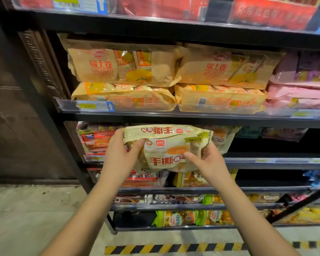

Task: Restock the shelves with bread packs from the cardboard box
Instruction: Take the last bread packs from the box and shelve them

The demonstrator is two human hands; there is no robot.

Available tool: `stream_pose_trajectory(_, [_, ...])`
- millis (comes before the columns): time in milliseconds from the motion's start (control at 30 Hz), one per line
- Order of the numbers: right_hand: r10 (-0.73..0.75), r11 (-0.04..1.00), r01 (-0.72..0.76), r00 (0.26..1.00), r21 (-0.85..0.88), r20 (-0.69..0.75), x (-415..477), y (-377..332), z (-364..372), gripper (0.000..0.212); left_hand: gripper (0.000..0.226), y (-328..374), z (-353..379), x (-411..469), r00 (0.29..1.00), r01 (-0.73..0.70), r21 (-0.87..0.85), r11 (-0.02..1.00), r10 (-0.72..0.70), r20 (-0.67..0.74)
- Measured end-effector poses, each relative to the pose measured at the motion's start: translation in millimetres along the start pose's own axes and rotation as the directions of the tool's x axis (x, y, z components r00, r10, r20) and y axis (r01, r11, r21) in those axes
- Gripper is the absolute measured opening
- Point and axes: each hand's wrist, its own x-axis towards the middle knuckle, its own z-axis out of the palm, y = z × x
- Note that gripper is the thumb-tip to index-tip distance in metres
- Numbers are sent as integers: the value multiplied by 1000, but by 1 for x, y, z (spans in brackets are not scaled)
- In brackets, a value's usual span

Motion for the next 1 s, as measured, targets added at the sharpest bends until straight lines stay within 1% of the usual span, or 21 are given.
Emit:
stream_pose_trajectory(67, [-45, 998, 43, 998, -48, -46, 6, 0, 5, 42, 54, -5, 3, -1, 1000, 11, 53, 999, -10, -18])
stream_pose_trajectory(100, [-64, 995, 59, 996, -83, -65, 8, 1, 8, 41, 56, -8, 3, 0, 999, 29, 40, 999, -28, -21])
stream_pose_trajectory(167, [-114, 982, 94, 986, -162, -119, 13, 3, 14, 40, 55, -13, 3, 1, 999, 39, -16, 999, -39, -33])
stream_pose_trajectory(233, [-159, 969, 118, 971, -217, -179, 18, 7, 19, 39, 53, -11, 5, 2, 999, 46, -118, 992, -48, -18])
stream_pose_trajectory(300, [-135, 978, 96, 967, -184, -216, 22, 8, 23, 33, 55, -5, 10, 3, 997, 71, -230, 971, -71, 9])
stream_pose_trajectory(367, [-100, 985, 64, 968, -157, -230, 27, 11, 25, 28, 57, -2, 14, 4, 997, 77, -253, 964, -80, -2])
stream_pose_trajectory(433, [-76, 990, 45, 969, -132, -235, 33, 15, 27, 23, 53, -2, 19, 4, 995, 81, -268, 960, -94, -35])
stream_pose_trajectory(533, [-12, 998, -2, 975, -62, -222, 40, 24, 33, 23, 50, -10, 26, 6, 983, 147, -323, 935, -173, -55])
stream_pose_trajectory(633, [51, 999, -50, 980, 14, -190, 46, 30, 38, 22, 50, -21, 35, 8, 970, 205, -380, 902, -239, -45])
stream_pose_trajectory(700, [98, 994, -87, 982, 71, -163, 50, 36, 43, 20, 50, -28, 40, 9, 963, 247, -396, 884, -270, -2])
stream_pose_trajectory(767, [154, 985, -142, 980, 100, -123, 56, 44, 49, 23, 50, -35, 43, 9, 959, 278, -365, 889, -278, 53])
stream_pose_trajectory(867, [225, 972, -220, 973, 82, -59, 63, 49, 54, 27, 63, -45, 42, 12, 957, 291, -245, 925, -277, 92])
stream_pose_trajectory(900, [236, 971, -233, 971, 56, -36, 66, 49, 54, 27, 64, -46, 41, 12, 955, 294, -212, 932, -281, 92])
stream_pose_trajectory(1000, [261, 965, -261, 965, -23, -19, 70, 50, 52, 33, 49, -51, 40, 15, 947, 319, -189, 929, -306, 97])
